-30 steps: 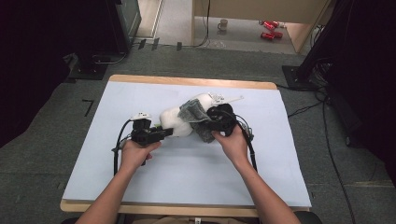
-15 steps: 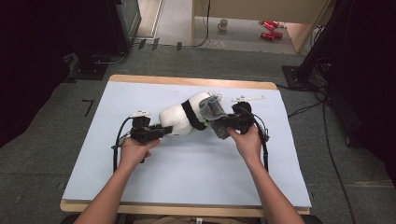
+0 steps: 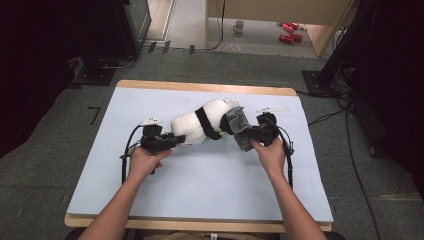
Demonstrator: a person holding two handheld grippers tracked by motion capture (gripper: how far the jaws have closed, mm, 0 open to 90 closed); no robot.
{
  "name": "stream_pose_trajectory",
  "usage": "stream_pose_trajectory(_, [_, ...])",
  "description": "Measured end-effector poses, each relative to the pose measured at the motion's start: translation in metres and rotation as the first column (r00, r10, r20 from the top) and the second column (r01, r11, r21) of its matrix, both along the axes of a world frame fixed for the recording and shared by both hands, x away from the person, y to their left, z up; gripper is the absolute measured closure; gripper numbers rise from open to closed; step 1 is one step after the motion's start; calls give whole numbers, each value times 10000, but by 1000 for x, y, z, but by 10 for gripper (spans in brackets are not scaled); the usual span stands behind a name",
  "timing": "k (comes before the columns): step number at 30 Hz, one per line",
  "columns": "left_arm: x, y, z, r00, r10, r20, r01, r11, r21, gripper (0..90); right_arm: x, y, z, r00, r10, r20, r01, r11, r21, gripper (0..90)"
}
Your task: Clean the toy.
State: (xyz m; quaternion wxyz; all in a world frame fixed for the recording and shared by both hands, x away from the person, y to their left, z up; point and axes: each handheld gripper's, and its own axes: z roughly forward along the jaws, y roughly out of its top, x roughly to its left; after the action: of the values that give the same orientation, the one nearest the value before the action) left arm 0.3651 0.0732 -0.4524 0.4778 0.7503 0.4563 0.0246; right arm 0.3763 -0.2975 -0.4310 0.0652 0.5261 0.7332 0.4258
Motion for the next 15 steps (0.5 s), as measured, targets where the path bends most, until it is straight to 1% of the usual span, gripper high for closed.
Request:
stream_pose_trajectory(2, [0,0,0,10000,-2,19,2,10000,4,603,2,-3,-3,10000,1,-66,-1,10000,23,780])
stream_pose_trajectory(5, [0,0,0,10000,-14,39,14,10000,38,603,3,-7,-7,9995,-148,-287,147,9999,-24,780])
stream_pose_trajectory(7, [1,1,-1,10000,-23,53,23,10000,64,602,4,-11,-11,9983,-330,-476,323,9994,-159,780])
stream_pose_trajectory(10, [2,4,-1,10000,7,38,-7,10000,67,601,5,-18,-14,9935,-776,-833,740,9962,-451,780])
stream_pose_trajectory(12, [1,4,-2,9999,-80,116,80,9999,62,594,5,-23,-12,9931,-870,-786,854,9961,-234,779])
stream_pose_trajectory(13, [1,3,-2,9998,-116,154,115,9999,66,592,4,-25,-10,9931,-895,-757,891,9960,-84,779])
stream_pose_trajectory(15, [1,3,-2,9997,-107,206,105,9999,100,592,2,-27,-2,9949,-844,-555,849,9964,68,779])
